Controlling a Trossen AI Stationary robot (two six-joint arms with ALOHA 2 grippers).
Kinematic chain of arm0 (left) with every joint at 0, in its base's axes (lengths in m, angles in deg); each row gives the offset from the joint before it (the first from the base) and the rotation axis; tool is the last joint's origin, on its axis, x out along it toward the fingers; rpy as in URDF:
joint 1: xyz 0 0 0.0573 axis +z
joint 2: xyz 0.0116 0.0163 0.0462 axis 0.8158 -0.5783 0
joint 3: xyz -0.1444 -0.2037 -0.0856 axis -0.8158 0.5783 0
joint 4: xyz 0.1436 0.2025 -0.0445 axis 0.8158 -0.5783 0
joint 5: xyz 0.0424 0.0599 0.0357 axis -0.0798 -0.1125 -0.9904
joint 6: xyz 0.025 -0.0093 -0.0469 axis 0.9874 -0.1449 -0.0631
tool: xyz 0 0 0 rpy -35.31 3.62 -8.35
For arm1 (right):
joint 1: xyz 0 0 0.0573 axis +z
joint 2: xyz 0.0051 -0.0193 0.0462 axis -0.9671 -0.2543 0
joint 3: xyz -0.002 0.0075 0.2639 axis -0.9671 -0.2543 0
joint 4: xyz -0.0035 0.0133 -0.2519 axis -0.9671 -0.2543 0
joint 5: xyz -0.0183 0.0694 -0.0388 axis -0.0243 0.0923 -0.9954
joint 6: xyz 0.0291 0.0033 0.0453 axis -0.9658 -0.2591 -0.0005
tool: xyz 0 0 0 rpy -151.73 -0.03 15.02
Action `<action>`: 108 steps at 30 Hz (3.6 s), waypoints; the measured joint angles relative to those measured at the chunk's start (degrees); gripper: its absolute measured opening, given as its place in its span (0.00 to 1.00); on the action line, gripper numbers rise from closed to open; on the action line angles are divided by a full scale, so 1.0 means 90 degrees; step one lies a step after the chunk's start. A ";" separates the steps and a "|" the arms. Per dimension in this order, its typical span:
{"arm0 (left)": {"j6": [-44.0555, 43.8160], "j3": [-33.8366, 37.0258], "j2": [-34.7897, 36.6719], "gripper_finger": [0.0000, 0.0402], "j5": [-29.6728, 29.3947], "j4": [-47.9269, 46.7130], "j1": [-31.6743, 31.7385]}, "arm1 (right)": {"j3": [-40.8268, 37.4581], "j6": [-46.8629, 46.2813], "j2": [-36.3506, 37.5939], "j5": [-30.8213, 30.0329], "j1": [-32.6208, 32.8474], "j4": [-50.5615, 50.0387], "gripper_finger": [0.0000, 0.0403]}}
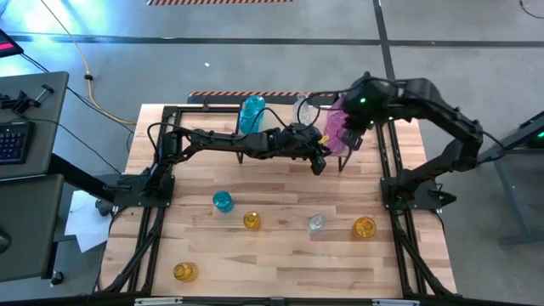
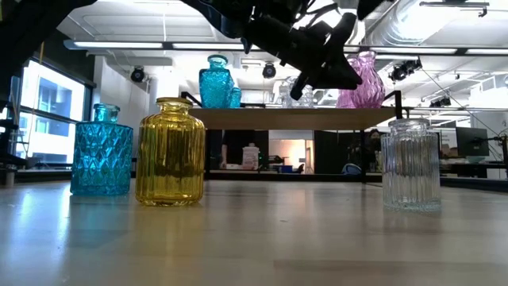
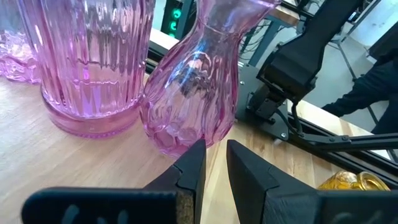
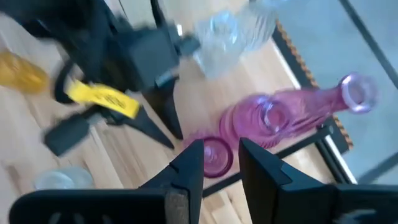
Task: Sort vases onto shelf
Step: Put the transparent vase on the shelf aligned with the other transparent vases
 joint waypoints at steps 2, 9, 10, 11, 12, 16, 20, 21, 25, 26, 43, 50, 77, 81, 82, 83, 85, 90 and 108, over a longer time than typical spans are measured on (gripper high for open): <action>-0.0001 0.0005 0.0023 0.14 0.0124 -0.0018 0.0000 | 0.0258 -0.0007 0.0002 0.0017 0.0051 0.0040 0.20; 0.0081 0.0012 0.0432 0.14 0.0406 -0.0416 -0.0099 | 0.0709 -0.0124 0.0002 -0.0006 0.0590 0.0377 0.20; 0.0157 0.0012 0.0542 0.14 0.0398 -0.0576 -0.0114 | 0.0709 -0.0136 0.0002 -0.0107 0.0704 0.0425 0.20; 0.0219 0.0012 0.0647 0.14 0.0391 -0.0669 -0.0142 | 0.0709 -0.0163 0.0000 -0.0245 0.0818 0.0471 0.20; 0.0271 0.0012 0.0759 0.14 0.0386 -0.0699 -0.0163 | 0.0709 -0.0183 0.0000 -0.0406 0.0920 0.0513 0.20; 0.0676 0.0012 0.1338 0.14 0.0364 -0.0856 -0.0303 | 0.0709 -0.0503 0.0000 -0.1011 0.1366 0.0625 0.20; 0.0938 0.0010 0.1925 0.14 0.0259 -0.0875 -0.0391 | 0.0704 -0.0958 0.0037 -0.1744 0.1921 0.0595 0.20; 0.0983 0.0010 0.2067 0.14 0.0206 -0.0929 -0.0389 | 0.0704 -0.1062 0.0046 -0.1917 0.2070 0.0595 0.20; 0.1218 0.0008 0.2609 0.14 -0.0099 -0.1232 -0.0322 | 0.0701 -0.1490 0.0049 -0.2508 0.2614 0.0591 0.20; 0.1267 0.0000 0.2738 0.14 -0.0192 -0.1399 -0.0317 | 0.0701 -0.1636 0.0049 -0.2632 0.2736 0.0593 0.20; 0.1649 0.1589 0.5269 0.14 -0.0379 -0.3283 -0.0882 | 0.0696 -0.3787 -0.1318 -0.4058 0.4053 0.1691 0.20; 0.1242 0.3347 0.6990 0.14 -0.0409 -0.3280 -0.0792 | 0.0694 -0.3740 -0.1742 -0.3947 0.4035 0.2399 0.20; -0.0005 0.5073 0.8186 0.14 -0.0552 -0.1960 -0.0787 | 0.0694 -0.2023 -0.1785 -0.2240 0.3524 0.2978 0.20; -0.0161 0.5076 0.8093 0.14 -0.0549 -0.1975 -0.0787 | 0.0694 -0.1708 -0.1749 -0.2080 0.3264 0.2822 0.20; -0.0161 0.5076 0.8073 0.14 -0.0545 -0.1988 -0.0787 | 0.0694 -0.1660 -0.1725 -0.2011 0.3198 0.2752 0.20; -0.0163 0.5076 0.8059 0.14 -0.0527 -0.1985 -0.0787 | 0.0694 -0.1641 -0.1696 -0.1945 0.3142 0.2635 0.20; -0.0164 0.5076 0.8028 0.14 -0.0523 -0.1968 -0.0788 | 0.0694 -0.1621 -0.1656 -0.1814 0.3015 0.2413 0.20; -0.0159 0.5081 0.7943 0.14 -0.0557 -0.1908 -0.0787 | 0.0694 -0.1486 -0.1434 -0.1630 0.2808 0.1901 0.20; -0.0771 0.5081 0.7319 0.14 -0.1907 -0.0940 -0.0660 | -0.1603 -0.0547 0.1604 -0.0690 0.1817 0.2284 0.20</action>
